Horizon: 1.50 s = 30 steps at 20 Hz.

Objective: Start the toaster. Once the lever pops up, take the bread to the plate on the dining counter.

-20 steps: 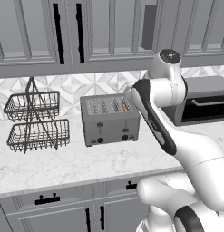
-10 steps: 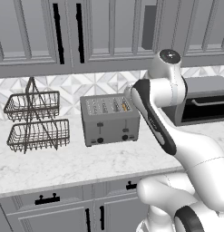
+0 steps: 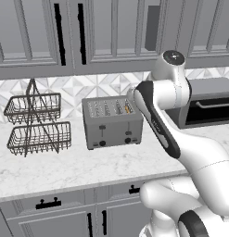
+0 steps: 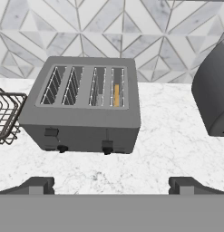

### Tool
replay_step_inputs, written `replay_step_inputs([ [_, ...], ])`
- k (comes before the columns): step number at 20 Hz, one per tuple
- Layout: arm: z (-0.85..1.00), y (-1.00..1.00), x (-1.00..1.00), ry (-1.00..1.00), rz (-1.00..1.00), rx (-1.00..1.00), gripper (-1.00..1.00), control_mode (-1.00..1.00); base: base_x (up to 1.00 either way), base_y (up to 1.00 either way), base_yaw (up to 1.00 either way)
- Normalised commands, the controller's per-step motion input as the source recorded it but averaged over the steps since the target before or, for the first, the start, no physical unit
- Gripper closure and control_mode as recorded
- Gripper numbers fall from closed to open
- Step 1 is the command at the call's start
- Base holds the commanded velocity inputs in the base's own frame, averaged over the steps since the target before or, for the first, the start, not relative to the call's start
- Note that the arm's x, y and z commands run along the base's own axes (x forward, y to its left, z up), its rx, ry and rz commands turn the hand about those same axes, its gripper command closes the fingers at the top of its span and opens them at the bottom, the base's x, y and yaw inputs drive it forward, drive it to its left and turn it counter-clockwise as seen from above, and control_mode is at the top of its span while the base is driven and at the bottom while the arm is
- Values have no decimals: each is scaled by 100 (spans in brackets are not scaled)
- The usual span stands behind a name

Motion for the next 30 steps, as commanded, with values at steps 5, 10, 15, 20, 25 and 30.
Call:
replay_step_inputs([
  [5,0,0,0,0,0,0,-100,-100,0,0,0],
  [10,0,0,0,0,0,0,-100,-100,0,0,0],
  [15,0,0,0,0,0,0,-100,-100,0,0,0],
  [20,0,0,0,0,0,0,-100,-100,0,0,0],
  [25,0,0,0,0,0,0,-100,-100,0,0,0],
  [30,0,0,0,0,0,0,-100,-100,0,0,0],
])
